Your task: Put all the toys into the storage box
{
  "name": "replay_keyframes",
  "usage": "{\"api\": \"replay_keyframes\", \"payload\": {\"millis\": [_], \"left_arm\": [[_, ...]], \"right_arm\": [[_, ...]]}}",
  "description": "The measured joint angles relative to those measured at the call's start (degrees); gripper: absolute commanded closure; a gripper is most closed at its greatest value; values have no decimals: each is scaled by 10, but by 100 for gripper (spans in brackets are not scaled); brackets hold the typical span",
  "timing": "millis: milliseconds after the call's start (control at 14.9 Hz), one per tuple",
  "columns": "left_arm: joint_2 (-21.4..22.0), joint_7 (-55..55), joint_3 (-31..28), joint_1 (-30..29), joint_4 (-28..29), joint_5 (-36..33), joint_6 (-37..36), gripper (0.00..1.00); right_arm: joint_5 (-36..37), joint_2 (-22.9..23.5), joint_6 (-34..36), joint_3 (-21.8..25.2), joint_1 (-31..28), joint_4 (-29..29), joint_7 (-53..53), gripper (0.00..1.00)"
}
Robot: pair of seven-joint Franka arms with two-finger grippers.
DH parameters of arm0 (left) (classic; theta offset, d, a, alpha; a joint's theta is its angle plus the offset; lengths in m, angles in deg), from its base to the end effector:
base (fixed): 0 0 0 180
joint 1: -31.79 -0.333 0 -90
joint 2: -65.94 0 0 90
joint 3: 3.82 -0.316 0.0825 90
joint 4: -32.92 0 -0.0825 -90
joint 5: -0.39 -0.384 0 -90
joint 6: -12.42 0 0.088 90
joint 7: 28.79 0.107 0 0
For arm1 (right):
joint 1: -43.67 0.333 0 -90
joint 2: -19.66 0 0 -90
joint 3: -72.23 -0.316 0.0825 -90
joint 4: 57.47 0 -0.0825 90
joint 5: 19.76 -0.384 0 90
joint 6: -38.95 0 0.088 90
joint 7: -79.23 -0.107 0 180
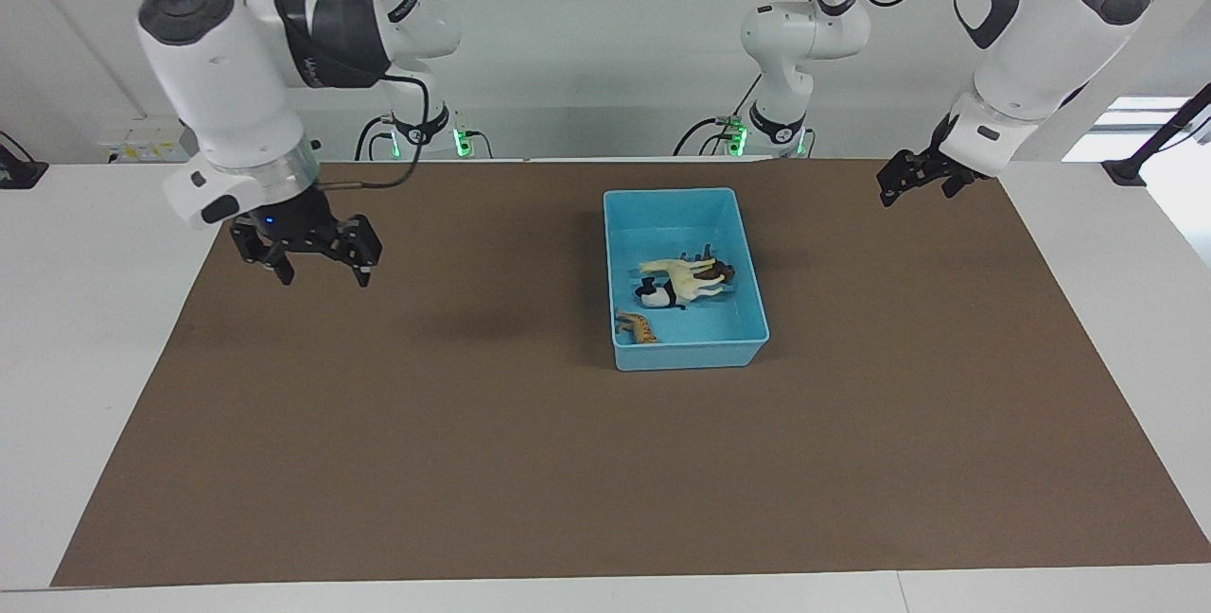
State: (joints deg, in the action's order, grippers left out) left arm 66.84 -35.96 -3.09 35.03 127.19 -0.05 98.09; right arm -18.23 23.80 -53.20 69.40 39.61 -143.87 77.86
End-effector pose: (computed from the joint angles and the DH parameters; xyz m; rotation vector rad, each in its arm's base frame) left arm 0.5373 -0.0365 0.5922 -3.1126 -0.0871 0.2074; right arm 0.5806 -0.0163 0.6167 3.1174 -0.0700 0.0440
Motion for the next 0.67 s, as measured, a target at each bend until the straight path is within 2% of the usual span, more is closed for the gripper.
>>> {"api": "replay_keyframes", "payload": {"millis": [268, 402, 670], "left_arm": [[0, 0, -1, -3, -2, 0, 0, 0], [0, 0, -1, -9, -4, 0, 0, 0], [0, 2, 0, -13, -10, 0, 0, 0]], "right_arm": [[-1, -62, 32, 69, 45, -28, 17, 0], [-1, -71, 32, 94, 62, -35, 26, 0], [-9, -70, 32, 104, 60, -55, 31, 0]]}}
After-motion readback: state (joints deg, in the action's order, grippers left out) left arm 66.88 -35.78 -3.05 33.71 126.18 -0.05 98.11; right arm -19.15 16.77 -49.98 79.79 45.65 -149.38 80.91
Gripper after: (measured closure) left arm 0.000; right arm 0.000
